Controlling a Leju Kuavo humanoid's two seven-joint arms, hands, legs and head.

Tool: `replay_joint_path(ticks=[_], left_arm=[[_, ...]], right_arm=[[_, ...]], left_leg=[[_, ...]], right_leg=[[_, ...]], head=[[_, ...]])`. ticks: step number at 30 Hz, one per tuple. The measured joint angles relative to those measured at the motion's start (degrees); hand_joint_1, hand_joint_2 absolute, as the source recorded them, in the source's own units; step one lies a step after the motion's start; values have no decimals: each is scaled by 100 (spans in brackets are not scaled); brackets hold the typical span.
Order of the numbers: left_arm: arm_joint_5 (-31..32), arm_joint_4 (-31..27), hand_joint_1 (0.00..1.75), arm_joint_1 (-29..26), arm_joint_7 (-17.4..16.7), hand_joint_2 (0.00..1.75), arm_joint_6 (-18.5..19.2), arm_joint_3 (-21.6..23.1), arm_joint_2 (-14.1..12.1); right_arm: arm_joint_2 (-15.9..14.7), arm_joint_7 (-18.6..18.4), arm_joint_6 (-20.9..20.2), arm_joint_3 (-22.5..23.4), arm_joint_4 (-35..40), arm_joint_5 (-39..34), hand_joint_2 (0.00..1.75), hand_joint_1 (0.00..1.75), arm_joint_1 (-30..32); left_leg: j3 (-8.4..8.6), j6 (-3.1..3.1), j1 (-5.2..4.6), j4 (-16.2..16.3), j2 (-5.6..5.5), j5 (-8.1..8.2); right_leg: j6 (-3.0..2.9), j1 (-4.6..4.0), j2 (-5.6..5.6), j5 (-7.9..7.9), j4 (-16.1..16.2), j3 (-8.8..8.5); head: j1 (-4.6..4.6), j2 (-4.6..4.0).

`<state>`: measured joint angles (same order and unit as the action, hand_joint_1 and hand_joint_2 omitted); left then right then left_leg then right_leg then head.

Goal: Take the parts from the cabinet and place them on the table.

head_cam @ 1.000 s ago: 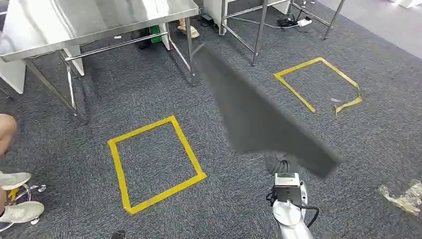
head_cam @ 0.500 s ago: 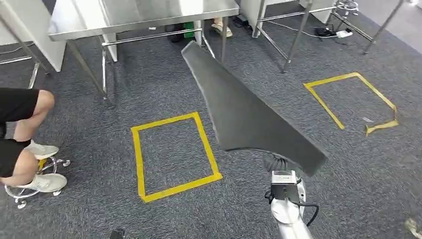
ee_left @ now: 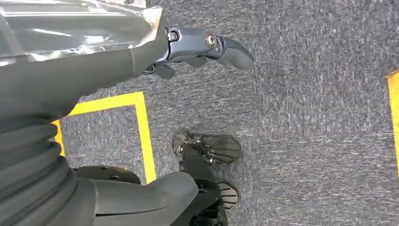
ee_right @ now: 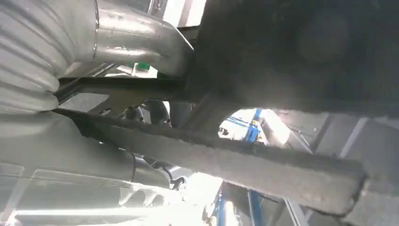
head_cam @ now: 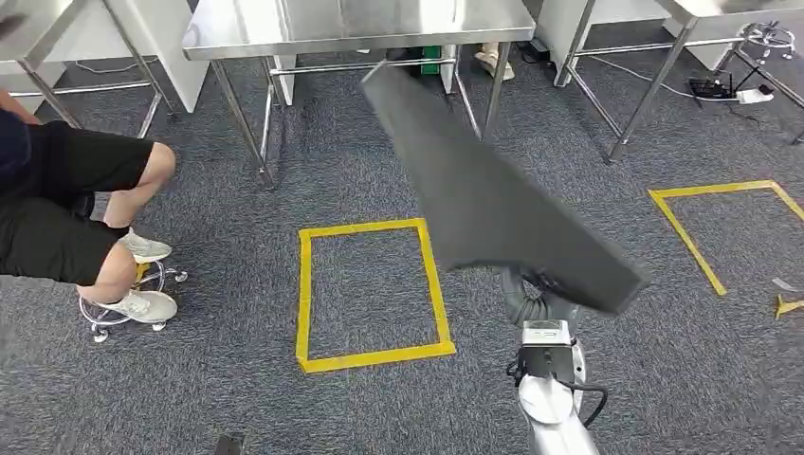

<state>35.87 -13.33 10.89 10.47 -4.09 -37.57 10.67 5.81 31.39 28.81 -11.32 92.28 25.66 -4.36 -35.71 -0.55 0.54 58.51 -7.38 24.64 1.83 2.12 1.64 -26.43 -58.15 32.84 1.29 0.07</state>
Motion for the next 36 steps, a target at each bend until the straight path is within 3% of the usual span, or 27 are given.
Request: replay_joint_path(ticks=[1,2,3,4,5,6,7,9,10,11,13,16,23,36], left_arm=[[0,-2,0,5,0,175,-7,2,4],[0,-2,0,20,0,175,-9,7,20],[0,-2,0,28,0,175,-9,7,15],[0,-2,0,27,0,175,-9,9,18],[0,-2,0,20,0,175,-9,9,20],[-2,-2,0,12,0,175,-9,7,20],[-2,-2,0,13,0,175,-9,9,20],[-2,-4,0,21,-4,175,-9,9,9],[-2,-4,0,28,-20,175,-13,11,7],[-2,-4,0,41,-42,175,-24,15,7],[-2,-4,0,42,-65,175,-70,31,22],[-7,-4,0,45,-83,175,-109,37,22],[-20,-4,0,55,-184,175,-171,90,22],[-46,-4,0,74,-197,175,-203,151,18]], right_arm=[[4,0,0,7,11,0,175,175,-4],[11,0,2,9,28,4,175,175,1],[9,0,15,13,31,11,175,175,4],[9,0,24,22,33,13,175,175,11],[11,0,33,28,33,11,175,175,17],[11,0,35,31,33,11,175,175,17],[11,0,39,35,33,2,175,175,15],[17,0,46,42,35,-7,175,175,15],[20,0,55,44,35,-15,175,175,15],[17,0,77,52,35,-20,175,175,13],[15,0,107,50,35,-31,175,175,17],[13,2,133,50,33,-31,175,175,16],[13,0,199,50,33,-26,175,175,17],[13,-4,258,52,37,-9,175,175,67]], left_leg=[[-69,21,-48,168,300,119],[-255,50,-38,536,522,340],[-466,70,-20,963,633,553],[-733,93,0,1485,676,765],[-872,108,13,1752,692,828],[-879,117,26,1759,698,752],[-752,120,36,1509,707,575],[-175,99,58,447,755,81],[43,78,57,45,831,34],[67,63,23,10,818,59],[65,65,10,-5,791,28],[63,26,-52,-2,775,31],[61,-25,-56,1,774,42],[63,-37,-48,11,767,45]], right_leg=[[-48,-30,-45,-21,2,-17],[-112,-39,-84,-29,1,-21],[-129,-58,-138,-32,1,-21],[-136,-78,-199,-36,0,-15],[-139,-81,-235,-39,-1,-13],[-138,-82,-274,-40,-1,-15],[-137,-80,-293,-42,-3,-18],[-114,-75,-316,-56,-4,-41],[-89,-87,-322,-70,-4,-53],[-50,-163,-328,-89,-13,-39],[-71,-188,-329,-101,-30,-34],[-45,-153,-341,-86,3,-49],[32,-144,-341,-63,57,-75],[43,-140,-341,-56,60,-79]], head=[[9,-2],[26,-2],[24,0],[24,0],[24,-2],[24,-2],[26,-2],[26,-2],[22,0],[22,-2],[9,-2],[11,0],[9,-2],[11,-2]])
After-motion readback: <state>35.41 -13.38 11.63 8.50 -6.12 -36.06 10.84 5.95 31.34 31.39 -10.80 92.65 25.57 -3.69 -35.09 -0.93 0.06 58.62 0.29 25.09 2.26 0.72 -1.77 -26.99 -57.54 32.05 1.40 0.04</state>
